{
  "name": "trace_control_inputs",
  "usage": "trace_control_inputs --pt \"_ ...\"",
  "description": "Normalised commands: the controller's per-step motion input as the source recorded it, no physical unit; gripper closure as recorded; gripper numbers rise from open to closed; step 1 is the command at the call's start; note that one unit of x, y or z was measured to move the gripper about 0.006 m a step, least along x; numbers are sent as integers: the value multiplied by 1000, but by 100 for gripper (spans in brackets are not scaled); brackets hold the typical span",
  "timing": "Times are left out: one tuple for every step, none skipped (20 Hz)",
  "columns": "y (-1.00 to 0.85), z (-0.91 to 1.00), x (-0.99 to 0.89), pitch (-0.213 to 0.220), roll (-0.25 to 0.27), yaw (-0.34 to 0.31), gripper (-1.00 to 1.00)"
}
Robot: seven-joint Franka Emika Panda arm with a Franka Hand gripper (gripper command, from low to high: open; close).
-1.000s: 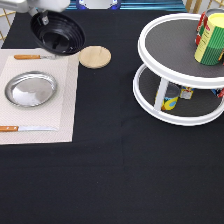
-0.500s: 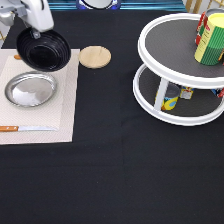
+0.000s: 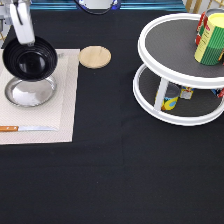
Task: Pick up the bowl from the lazy Susan and put bowl on the plate
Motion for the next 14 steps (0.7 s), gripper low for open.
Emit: trace_control_inputs --pt "-154 -223 -109 -36 -3 -329 100" --pt "-189 -194 -94 -27 0 -316 100" --pt "-254 -117 -63 0 0 -291 100" --pt "-326 -89 -23 0 0 -262 100" --pt "-386 -40 0 0 0 -234 100" --pt "-406 -131 0 0 0 -213 100" --pt "-431 -217 0 0 16 -196 100" --pt "-423 -369 0 6 35 -188 100" --pt "-431 -403 14 41 71 -160 100" --pt "-400 -469 146 63 65 -156 100" --pt "-337 -491 243 86 68 -134 100" --pt "-243 -500 234 93 69 -123 100" --pt "-131 -474 334 111 62 -103 100" --pt "-29 -477 354 133 53 -80 100"
